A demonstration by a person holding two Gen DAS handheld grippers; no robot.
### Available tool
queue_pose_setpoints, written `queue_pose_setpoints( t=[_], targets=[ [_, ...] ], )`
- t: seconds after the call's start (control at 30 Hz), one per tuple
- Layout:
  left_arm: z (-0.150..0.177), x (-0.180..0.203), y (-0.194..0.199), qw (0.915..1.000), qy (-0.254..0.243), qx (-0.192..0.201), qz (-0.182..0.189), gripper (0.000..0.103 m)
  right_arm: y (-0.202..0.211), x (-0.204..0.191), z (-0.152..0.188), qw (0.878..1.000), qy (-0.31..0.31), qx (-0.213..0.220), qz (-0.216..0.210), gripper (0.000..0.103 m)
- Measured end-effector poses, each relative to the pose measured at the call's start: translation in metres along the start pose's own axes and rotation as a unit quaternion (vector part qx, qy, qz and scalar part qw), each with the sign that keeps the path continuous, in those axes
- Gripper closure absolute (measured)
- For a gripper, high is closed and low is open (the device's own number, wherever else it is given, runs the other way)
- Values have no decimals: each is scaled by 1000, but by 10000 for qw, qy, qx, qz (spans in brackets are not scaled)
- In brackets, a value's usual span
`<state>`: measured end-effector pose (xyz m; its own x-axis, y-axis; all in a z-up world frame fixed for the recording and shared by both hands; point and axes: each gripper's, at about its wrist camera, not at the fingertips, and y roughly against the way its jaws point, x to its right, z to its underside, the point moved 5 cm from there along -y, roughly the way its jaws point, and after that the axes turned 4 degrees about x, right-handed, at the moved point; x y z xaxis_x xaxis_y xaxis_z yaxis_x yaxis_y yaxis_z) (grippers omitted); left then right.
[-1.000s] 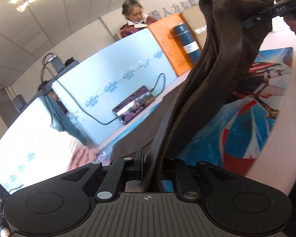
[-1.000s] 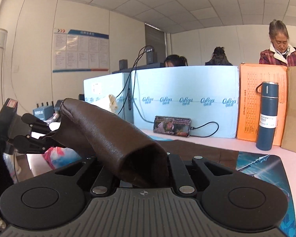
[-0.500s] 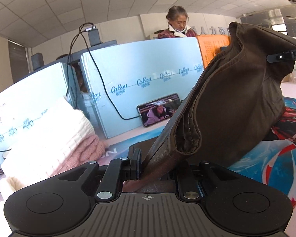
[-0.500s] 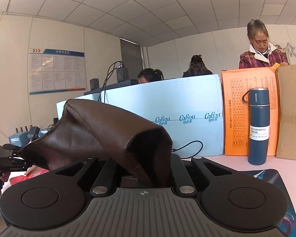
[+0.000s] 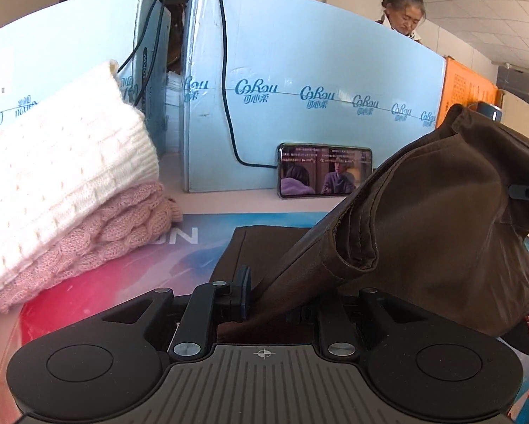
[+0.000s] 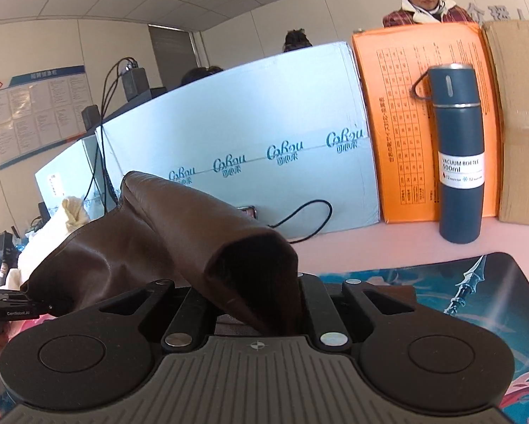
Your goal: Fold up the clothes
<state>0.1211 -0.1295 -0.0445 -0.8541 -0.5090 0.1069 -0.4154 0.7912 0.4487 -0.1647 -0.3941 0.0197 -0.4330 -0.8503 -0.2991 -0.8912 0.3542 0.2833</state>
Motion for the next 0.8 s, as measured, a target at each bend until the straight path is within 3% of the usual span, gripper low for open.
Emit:
queue_pose_setpoints(
  t=[0.13,0.17,0.2,0.27,0.37,0.5,0.57,0.6,0.63,0.67,0.7,0.8],
  targets=[
    [1,-10,-11,9995,278,-126,58,74,-24,22,6,9977,-436,-528,14,90],
    [3,-13,-12,9991,376,-148,115,65,-27,28,8,9960,-605,-655,-5,86],
    [4,-15,-13,9986,475,-170,172,57,-30,35,10,9940,-792,-757,9,70],
    [6,-21,-16,9971,671,-211,289,48,-34,48,12,9904,-1117,-816,-62,52],
    [7,-25,-16,9938,938,-166,570,35,-34,61,19,9857,-1476,-793,-181,48],
    [8,-28,-14,9915,1112,-87,667,33,-32,72,31,9819,-1650,-926,-27,46],
    [8,-27,-15,9919,1105,-58,624,34,-31,72,34,9825,-1605,-935,112,53],
    [8,-26,-14,9927,1049,-51,587,36,-29,71,35,9831,-1581,-898,199,67],
    [7,-27,-13,9930,1038,-26,556,41,-27,71,35,9837,-1556,-860,285,74],
    [7,-27,-12,9933,1027,0,525,55,-24,71,36,9836,-1559,-823,373,89],
    [7,-28,-12,9936,1016,25,494,71,-21,73,37,9830,-1606,-782,428,93],
    [6,-29,-9,9941,982,126,440,84,-9,72,37,9821,-1723,-624,444,95]
  ],
)
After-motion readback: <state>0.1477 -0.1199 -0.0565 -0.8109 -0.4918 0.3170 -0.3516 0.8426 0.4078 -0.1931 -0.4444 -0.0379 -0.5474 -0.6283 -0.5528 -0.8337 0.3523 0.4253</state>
